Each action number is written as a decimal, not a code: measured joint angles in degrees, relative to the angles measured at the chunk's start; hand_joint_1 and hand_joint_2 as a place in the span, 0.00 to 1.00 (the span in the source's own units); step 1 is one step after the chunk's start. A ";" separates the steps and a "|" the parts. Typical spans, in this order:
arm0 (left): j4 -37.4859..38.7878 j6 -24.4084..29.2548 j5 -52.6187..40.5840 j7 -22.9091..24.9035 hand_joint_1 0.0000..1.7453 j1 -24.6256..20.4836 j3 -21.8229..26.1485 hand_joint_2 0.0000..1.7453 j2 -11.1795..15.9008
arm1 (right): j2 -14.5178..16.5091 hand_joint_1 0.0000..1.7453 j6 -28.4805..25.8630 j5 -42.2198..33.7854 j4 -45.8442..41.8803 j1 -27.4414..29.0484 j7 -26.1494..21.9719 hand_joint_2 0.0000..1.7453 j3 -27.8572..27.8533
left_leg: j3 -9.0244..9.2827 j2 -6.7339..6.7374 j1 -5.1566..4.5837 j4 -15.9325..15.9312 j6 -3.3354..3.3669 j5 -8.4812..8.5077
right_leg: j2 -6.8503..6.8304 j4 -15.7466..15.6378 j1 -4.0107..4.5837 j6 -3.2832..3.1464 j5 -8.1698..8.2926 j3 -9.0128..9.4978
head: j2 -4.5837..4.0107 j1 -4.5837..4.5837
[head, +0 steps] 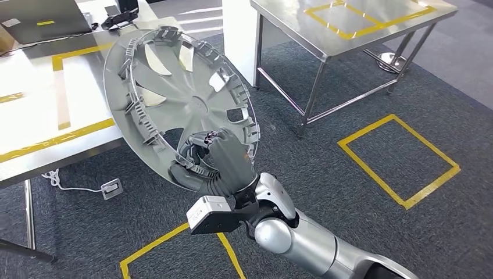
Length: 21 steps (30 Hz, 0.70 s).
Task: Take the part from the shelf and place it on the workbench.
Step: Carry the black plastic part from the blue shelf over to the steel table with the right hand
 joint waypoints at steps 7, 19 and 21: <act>-0.02 -0.01 -0.03 0.01 0.00 -0.08 0.00 1.00 -0.01 | -0.04 1.00 -0.05 0.06 -0.18 0.36 -0.01 1.00 -0.16 | -1.02 -4.18 0.37 -0.27 -2.20 0.93 | 3.63 -14.31 -0.13 -1.36 6.06 6.21 | 0.00 -0.01; -0.08 0.01 0.15 0.33 0.00 -0.75 0.00 1.00 0.19 | 0.43 1.00 0.34 0.92 -0.47 0.72 0.04 1.00 -0.82 | 0.12 7.17 -0.24 0.50 -2.41 -0.38 | -5.47 -14.46 0.27 -1.81 5.65 6.85 | 0.00 -0.67; -0.08 0.01 0.30 0.48 0.00 -0.73 0.00 1.00 0.16 | 0.55 1.00 0.40 0.90 -0.54 0.60 0.06 1.00 -1.00 | 0.20 6.90 -0.46 -0.02 -1.54 -0.35 | -6.12 -14.39 0.49 -1.23 5.61 6.86 | 0.00 -0.54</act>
